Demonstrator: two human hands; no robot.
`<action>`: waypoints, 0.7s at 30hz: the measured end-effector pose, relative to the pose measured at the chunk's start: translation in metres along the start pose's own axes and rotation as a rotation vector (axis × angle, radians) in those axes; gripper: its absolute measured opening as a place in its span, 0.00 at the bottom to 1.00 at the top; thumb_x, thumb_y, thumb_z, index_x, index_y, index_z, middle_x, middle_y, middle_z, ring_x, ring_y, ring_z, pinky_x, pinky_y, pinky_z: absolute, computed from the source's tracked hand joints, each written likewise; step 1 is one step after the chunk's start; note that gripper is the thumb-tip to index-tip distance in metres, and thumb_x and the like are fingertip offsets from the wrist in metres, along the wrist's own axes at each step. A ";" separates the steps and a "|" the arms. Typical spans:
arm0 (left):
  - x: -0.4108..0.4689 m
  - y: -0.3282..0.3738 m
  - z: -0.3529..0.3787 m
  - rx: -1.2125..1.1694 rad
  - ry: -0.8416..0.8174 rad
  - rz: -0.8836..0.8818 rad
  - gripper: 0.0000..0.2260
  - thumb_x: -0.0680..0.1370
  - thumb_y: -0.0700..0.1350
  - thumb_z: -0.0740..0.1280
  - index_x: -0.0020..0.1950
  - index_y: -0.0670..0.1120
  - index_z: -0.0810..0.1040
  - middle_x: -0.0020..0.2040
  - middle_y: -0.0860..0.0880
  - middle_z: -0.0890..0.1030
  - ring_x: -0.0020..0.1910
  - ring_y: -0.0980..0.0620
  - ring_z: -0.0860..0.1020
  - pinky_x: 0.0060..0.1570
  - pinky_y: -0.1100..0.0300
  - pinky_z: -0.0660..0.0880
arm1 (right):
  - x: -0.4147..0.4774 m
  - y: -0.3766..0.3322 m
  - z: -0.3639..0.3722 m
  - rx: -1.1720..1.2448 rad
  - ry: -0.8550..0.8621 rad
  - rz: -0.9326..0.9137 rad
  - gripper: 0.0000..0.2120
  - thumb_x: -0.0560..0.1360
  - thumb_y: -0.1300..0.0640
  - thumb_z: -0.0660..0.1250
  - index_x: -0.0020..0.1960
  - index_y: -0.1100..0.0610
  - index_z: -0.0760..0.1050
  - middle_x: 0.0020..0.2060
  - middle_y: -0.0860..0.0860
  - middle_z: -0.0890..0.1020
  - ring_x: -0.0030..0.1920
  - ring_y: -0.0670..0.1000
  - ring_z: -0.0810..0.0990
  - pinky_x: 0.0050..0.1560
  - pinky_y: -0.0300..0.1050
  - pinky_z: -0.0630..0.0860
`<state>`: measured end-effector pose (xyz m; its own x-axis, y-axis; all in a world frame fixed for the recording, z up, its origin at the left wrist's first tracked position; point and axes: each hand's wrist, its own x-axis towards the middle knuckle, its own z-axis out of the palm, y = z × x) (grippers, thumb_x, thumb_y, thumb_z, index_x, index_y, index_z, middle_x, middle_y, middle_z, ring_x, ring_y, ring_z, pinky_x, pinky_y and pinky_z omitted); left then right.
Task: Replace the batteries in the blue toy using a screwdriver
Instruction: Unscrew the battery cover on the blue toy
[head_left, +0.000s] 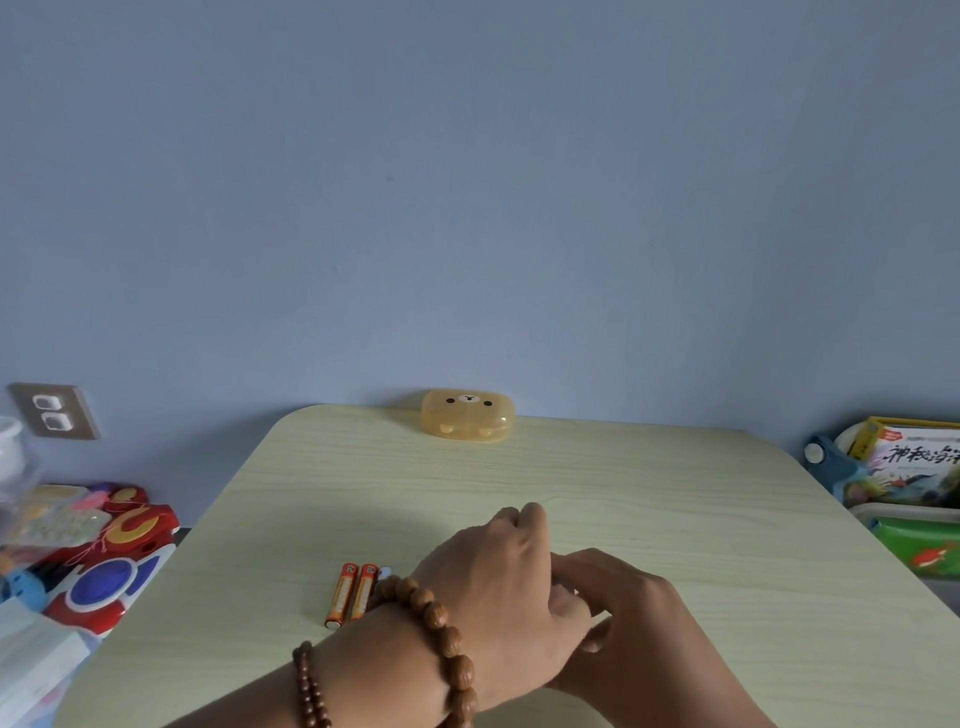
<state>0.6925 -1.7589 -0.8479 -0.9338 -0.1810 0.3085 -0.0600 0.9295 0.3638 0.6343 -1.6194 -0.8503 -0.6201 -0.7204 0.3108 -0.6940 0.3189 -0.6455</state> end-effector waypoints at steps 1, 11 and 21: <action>-0.004 -0.002 -0.009 0.004 -0.046 0.054 0.13 0.75 0.54 0.65 0.50 0.50 0.64 0.45 0.51 0.74 0.42 0.49 0.74 0.46 0.54 0.76 | 0.001 0.002 0.000 -0.026 0.005 0.000 0.22 0.57 0.46 0.70 0.51 0.38 0.79 0.39 0.46 0.83 0.40 0.46 0.80 0.34 0.33 0.77; 0.000 -0.020 -0.052 -0.017 -0.276 0.148 0.26 0.73 0.68 0.67 0.64 0.53 0.70 0.65 0.59 0.67 0.59 0.56 0.73 0.59 0.56 0.74 | 0.001 0.007 -0.002 -0.048 -0.004 0.007 0.28 0.55 0.39 0.78 0.54 0.36 0.78 0.42 0.46 0.82 0.42 0.48 0.81 0.38 0.43 0.80; 0.017 -0.096 -0.091 0.252 -0.001 -0.396 0.27 0.72 0.72 0.60 0.50 0.49 0.76 0.47 0.51 0.79 0.46 0.51 0.78 0.43 0.56 0.75 | -0.004 0.009 0.002 0.010 -0.056 0.082 0.37 0.58 0.51 0.84 0.65 0.41 0.76 0.51 0.32 0.79 0.49 0.38 0.79 0.36 0.28 0.75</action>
<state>0.7141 -1.8802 -0.7973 -0.8221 -0.5375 0.1878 -0.4957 0.8379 0.2284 0.6311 -1.6152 -0.8586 -0.6527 -0.7258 0.2172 -0.6381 0.3721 -0.6740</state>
